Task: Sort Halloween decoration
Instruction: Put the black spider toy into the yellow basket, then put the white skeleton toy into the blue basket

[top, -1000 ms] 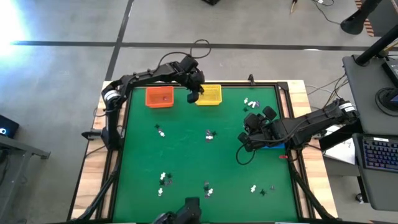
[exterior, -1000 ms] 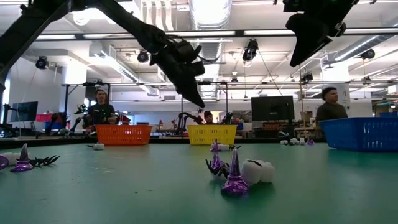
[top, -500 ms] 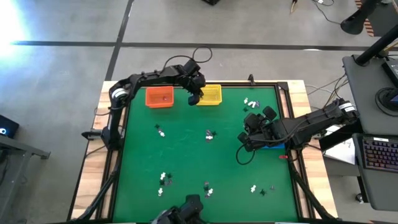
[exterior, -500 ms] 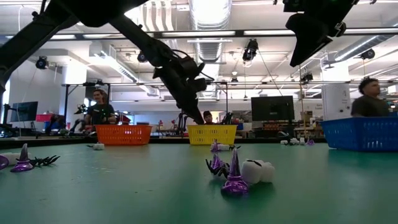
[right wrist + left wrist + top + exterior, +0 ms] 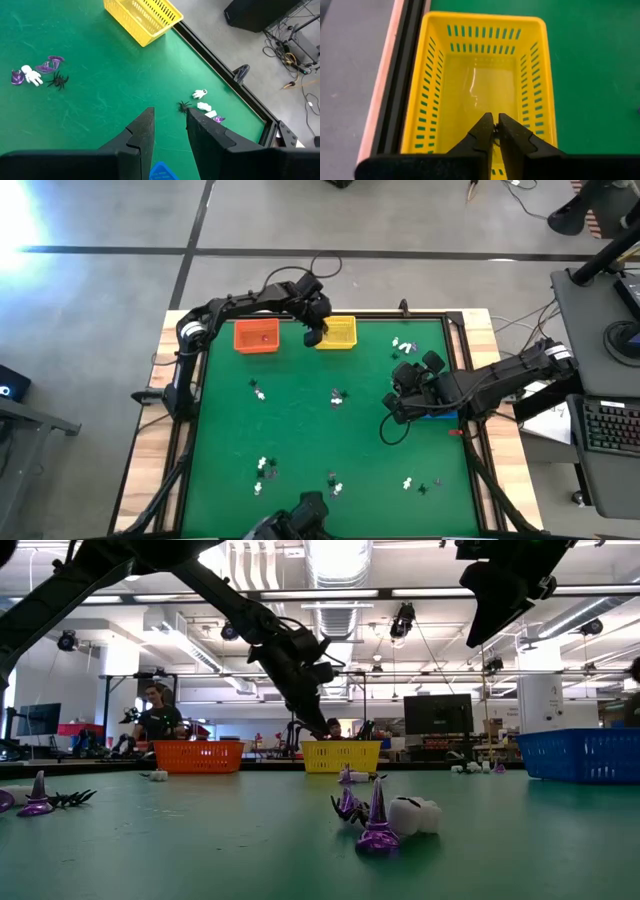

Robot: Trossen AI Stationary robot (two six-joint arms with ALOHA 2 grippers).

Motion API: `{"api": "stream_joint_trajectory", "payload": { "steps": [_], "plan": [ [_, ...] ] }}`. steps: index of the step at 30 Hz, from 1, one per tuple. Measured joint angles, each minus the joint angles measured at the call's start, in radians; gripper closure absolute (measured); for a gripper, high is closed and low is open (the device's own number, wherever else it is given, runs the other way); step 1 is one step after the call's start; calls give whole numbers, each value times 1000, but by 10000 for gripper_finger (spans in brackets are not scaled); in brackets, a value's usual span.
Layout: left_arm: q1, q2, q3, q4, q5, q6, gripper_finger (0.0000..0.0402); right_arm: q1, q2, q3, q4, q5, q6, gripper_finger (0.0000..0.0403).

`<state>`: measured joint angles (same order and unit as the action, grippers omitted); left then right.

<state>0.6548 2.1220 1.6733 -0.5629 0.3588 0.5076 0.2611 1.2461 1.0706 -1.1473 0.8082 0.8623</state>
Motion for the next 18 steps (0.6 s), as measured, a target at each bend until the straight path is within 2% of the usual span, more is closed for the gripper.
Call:
{"api": "stream_joint_trajectory", "payload": {
  "steps": [10,18],
  "plan": [
    [0,0,0,-28,-20,-17,330,0,0,0,-2,0,-11,296],
    [-30,-11,2,-283,-32,-19,326,0,0,0,-1,0,-56,296]
  ]
}}
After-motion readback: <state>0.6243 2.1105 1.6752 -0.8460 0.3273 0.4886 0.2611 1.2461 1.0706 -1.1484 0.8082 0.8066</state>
